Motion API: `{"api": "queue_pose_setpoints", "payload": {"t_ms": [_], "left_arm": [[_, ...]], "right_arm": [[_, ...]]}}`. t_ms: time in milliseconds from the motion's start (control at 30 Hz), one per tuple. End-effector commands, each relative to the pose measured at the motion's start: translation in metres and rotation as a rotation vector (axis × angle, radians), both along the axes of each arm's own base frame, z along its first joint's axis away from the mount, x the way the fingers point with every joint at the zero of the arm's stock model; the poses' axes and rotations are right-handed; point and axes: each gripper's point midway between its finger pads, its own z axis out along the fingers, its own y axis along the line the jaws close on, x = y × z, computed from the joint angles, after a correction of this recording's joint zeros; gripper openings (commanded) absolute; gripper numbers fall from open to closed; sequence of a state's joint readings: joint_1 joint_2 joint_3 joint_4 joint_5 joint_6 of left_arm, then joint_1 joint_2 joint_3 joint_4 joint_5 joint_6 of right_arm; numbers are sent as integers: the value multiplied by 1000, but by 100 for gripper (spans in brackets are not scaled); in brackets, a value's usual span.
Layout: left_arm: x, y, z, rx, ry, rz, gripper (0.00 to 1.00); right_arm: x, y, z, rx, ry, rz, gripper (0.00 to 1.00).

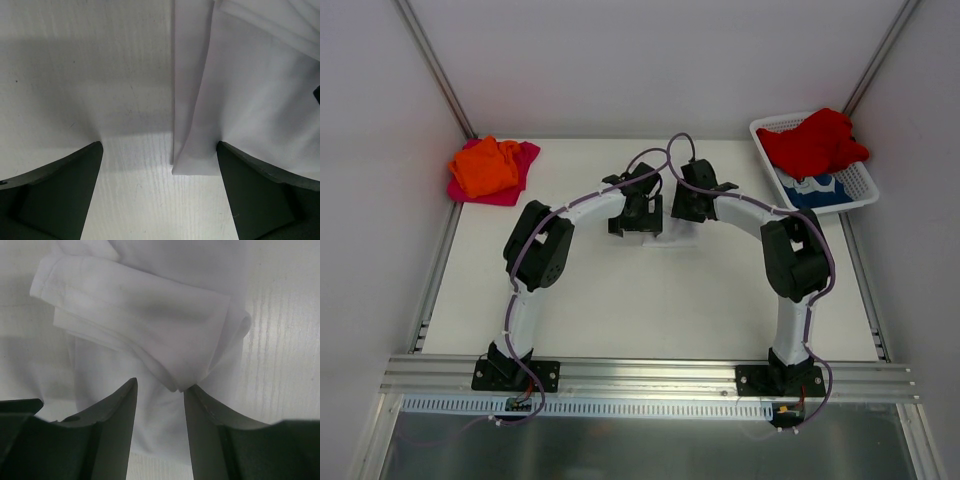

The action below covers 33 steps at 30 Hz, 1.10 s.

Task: Fold and stack the t-shirts
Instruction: Fold the folded rectangular tshirt in 1/3 of the way

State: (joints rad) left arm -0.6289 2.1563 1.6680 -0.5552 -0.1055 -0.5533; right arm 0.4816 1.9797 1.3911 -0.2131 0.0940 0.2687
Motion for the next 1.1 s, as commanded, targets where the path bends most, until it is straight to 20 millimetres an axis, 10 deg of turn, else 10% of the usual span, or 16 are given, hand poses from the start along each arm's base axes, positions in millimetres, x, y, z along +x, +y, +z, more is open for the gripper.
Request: {"api": "queue_pose_setpoints", "payload": {"t_ms": [0, 1067], "left_arm": [[-12, 11, -3, 53, 39, 9, 99], [-31, 14, -8, 71, 64, -6, 99]], "right_arm": [[10, 5, 38, 52, -83, 2, 45], [83, 3, 12, 86, -87, -77, 45]]}}
